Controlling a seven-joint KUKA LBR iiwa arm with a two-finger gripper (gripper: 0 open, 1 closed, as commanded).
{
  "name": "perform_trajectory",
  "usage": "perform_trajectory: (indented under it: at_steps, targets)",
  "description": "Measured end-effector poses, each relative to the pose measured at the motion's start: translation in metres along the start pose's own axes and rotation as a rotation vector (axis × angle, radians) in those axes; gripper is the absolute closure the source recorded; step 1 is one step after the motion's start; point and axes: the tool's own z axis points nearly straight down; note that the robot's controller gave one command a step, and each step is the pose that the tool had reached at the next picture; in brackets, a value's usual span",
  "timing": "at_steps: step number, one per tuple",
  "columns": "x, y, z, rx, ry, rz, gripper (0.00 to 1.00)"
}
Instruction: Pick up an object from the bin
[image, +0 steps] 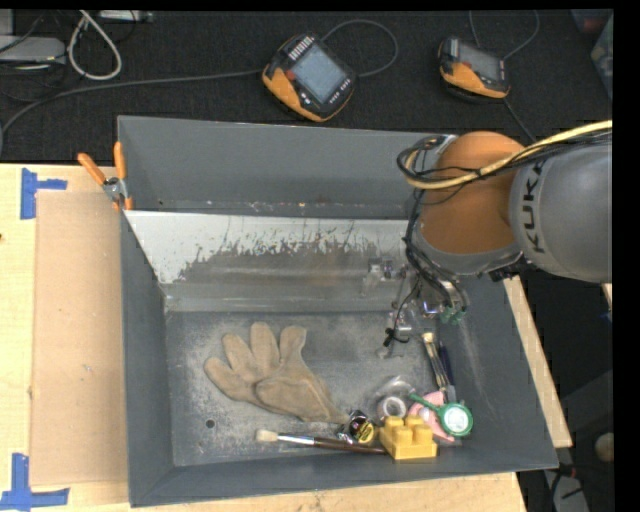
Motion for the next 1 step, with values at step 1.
perform_trajectory:
  at_steps: [1]
  targets:
    - [-0.0015,0.0001,-0.0051,0.000,-0.008,-0.001,0.00]
